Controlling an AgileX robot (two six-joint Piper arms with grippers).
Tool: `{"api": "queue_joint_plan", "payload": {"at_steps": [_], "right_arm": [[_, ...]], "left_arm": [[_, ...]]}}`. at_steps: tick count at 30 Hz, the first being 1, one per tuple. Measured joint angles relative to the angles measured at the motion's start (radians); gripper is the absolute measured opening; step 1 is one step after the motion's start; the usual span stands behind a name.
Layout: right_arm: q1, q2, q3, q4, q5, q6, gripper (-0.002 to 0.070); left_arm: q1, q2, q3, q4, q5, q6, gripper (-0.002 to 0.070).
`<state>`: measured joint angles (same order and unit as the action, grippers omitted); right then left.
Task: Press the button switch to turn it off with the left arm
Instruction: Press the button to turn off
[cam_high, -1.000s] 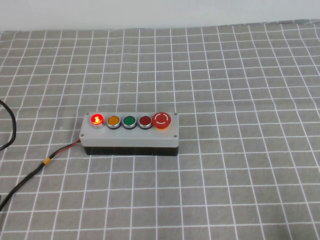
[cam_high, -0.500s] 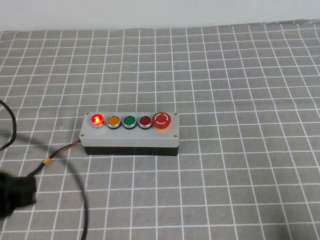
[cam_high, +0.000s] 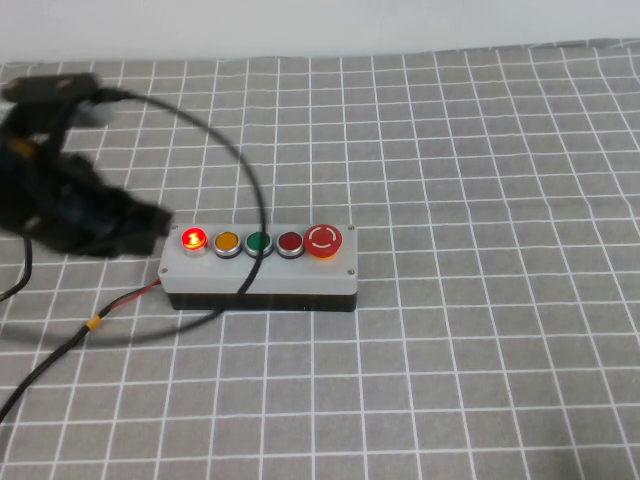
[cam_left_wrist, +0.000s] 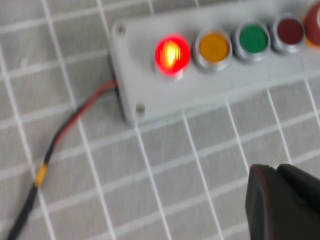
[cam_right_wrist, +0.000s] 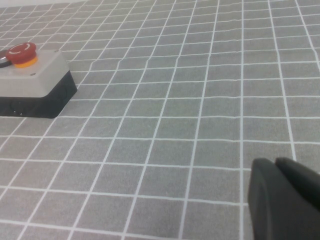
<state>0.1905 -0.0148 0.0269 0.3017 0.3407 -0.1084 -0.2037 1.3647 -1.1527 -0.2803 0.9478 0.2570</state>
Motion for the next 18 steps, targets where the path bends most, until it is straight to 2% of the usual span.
{"api": "queue_joint_plan", "payload": {"at_steps": [10, 18], "right_arm": [[0.000, 0.000, 0.000, 0.000, 0.000, 0.000, -0.0017], [0.000, 0.000, 0.000, 0.000, 0.000, 0.000, -0.0017]], "left_arm": [[-0.027, 0.321, -0.271, 0.033, 0.065, -0.005, -0.0003], [-0.027, 0.424, -0.334, 0.052, 0.095, -0.007, -0.0003]]}}
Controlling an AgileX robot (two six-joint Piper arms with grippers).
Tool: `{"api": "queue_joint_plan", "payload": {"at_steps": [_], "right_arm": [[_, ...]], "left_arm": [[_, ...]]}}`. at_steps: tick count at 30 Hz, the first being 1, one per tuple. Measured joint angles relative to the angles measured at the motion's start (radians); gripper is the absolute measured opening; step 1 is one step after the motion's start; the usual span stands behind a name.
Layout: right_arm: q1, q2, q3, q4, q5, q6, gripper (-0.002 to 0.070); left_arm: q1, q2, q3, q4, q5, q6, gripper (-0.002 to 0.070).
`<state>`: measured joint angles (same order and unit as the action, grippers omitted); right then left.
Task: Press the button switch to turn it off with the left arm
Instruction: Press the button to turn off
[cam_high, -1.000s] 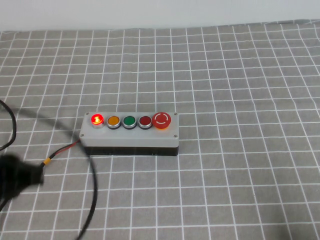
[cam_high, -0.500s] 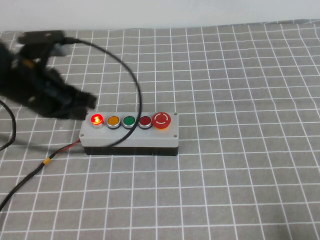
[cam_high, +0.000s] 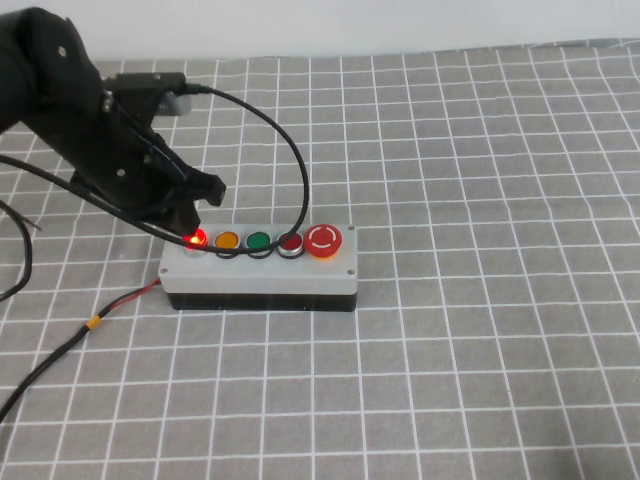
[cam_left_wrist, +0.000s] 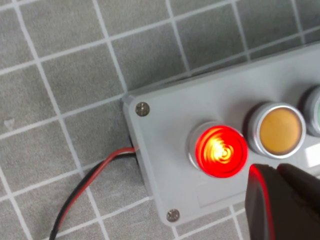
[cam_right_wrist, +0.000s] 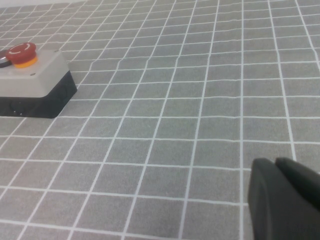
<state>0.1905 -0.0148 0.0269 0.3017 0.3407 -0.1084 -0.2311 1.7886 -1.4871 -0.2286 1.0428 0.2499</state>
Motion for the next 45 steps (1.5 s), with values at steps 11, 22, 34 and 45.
{"api": "queue_joint_plan", "payload": {"at_steps": [11, 22, 34, 45], "right_arm": [[0.000, 0.000, 0.000, 0.000, 0.000, 0.000, -0.0017], [0.000, 0.000, 0.000, 0.000, 0.000, 0.000, -0.0017], [0.000, 0.000, 0.000, 0.000, 0.000, 0.000, -0.0017], [0.000, 0.000, 0.000, 0.000, 0.000, 0.000, -0.0017]], "left_arm": [[0.000, 0.040, -0.001, 0.012, 0.002, 0.000, -0.0003], [0.000, 0.042, -0.001, 0.037, -0.031, -0.002, -0.0003], [0.000, 0.066, -0.012, 0.041, -0.020, -0.002, -0.0003], [0.000, 0.097, -0.032, 0.041, 0.009, -0.011, -0.0003]]}}
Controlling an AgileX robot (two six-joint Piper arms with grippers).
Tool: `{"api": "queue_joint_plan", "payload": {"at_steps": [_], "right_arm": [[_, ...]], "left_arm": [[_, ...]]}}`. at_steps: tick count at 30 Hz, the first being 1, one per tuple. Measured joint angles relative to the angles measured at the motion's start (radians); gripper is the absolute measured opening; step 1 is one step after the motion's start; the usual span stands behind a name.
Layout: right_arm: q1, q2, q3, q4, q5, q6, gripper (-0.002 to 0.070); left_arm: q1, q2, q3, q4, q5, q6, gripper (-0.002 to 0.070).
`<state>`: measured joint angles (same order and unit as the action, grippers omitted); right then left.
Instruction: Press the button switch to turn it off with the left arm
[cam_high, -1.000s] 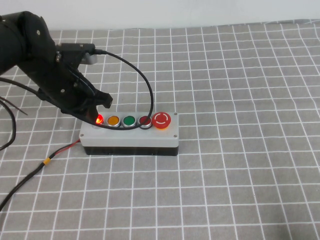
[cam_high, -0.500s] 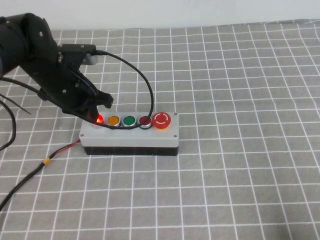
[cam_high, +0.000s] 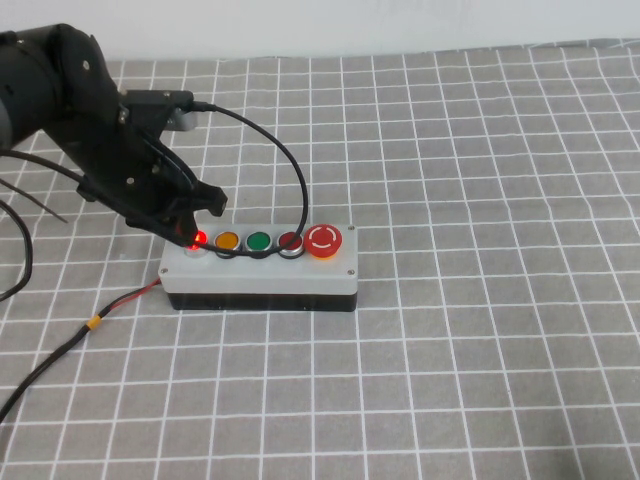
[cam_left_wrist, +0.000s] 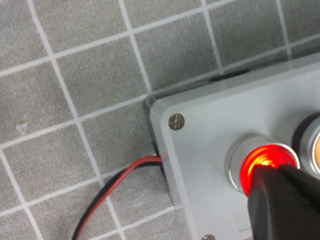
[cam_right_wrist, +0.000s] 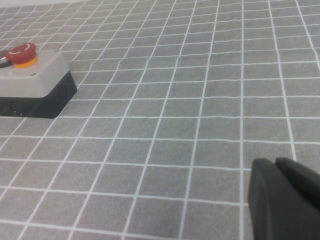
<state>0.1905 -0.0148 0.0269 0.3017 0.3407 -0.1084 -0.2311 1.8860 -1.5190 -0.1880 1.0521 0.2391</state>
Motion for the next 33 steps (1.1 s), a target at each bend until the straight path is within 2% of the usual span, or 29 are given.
{"api": "queue_joint_plan", "payload": {"at_steps": [7, 14, 21, 29, 33], "right_arm": [[0.000, 0.000, 0.000, 0.000, 0.000, 0.000, -0.0017], [0.000, 0.000, 0.000, 0.000, 0.000, 0.000, -0.0017], [0.000, 0.000, 0.000, 0.000, 0.000, 0.000, -0.0017], [0.000, 0.000, 0.000, 0.000, 0.000, 0.000, -0.0017], [0.000, 0.000, 0.000, 0.000, 0.000, 0.000, -0.0017]], "left_arm": [[0.000, -0.062, 0.018, 0.002, -0.027, 0.022, -0.0003], [0.000, -0.294, 0.072, 0.004, -0.144, 0.036, -0.0003], [0.000, -0.564, 0.335, -0.006, -0.310, 0.079, -0.0003], [0.000, -0.958, 0.714, -0.016, -0.536, 0.075, -0.0003], [0.000, -1.143, 0.858, -0.018, -0.595, 0.061, -0.0003]]}}
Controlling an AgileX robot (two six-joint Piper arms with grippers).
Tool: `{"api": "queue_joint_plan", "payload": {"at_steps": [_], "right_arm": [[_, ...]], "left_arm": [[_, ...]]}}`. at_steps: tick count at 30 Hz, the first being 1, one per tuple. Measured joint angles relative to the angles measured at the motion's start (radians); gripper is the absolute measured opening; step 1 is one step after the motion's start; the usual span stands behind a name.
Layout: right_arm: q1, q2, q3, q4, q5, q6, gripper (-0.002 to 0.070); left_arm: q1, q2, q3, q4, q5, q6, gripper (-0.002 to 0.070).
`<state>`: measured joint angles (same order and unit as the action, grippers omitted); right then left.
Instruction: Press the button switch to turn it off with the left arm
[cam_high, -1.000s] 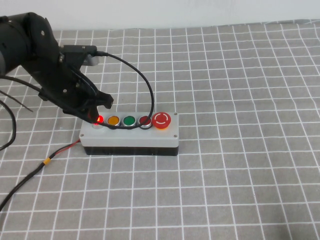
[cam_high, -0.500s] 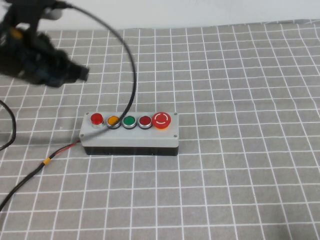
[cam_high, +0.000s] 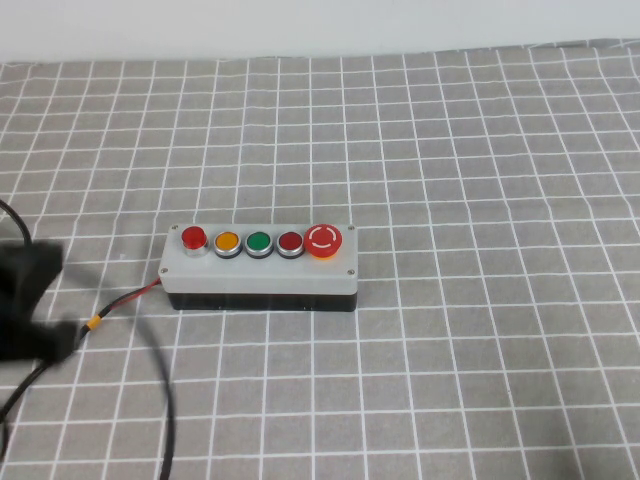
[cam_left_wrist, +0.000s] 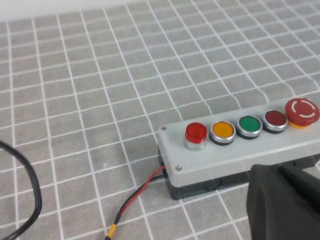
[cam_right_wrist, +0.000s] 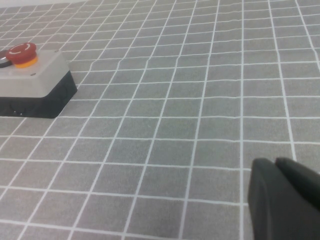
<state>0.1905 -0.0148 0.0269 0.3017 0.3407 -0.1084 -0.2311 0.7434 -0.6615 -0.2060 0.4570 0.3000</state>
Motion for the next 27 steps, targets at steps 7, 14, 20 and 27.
{"api": "queue_joint_plan", "payload": {"at_steps": [7, 14, 20, 27], "right_arm": [[0.000, 0.000, 0.000, 0.000, 0.000, 0.000, -0.0017], [0.000, 0.000, 0.000, 0.000, 0.000, 0.000, -0.0017], [0.000, 0.000, 0.000, 0.000, 0.000, 0.000, -0.0017], [0.000, 0.000, 0.000, 0.000, 0.000, 0.000, -0.0017]], "left_arm": [[0.000, -0.291, 0.244, -0.014, -0.109, -0.062, -0.0003], [0.000, -0.492, 0.434, -0.044, -0.213, -0.079, -0.0003], [0.000, -0.508, 0.524, -0.045, -0.217, -0.079, -0.0003], [0.000, -0.508, 0.557, -0.005, -0.251, -0.079, -0.0003]]}}
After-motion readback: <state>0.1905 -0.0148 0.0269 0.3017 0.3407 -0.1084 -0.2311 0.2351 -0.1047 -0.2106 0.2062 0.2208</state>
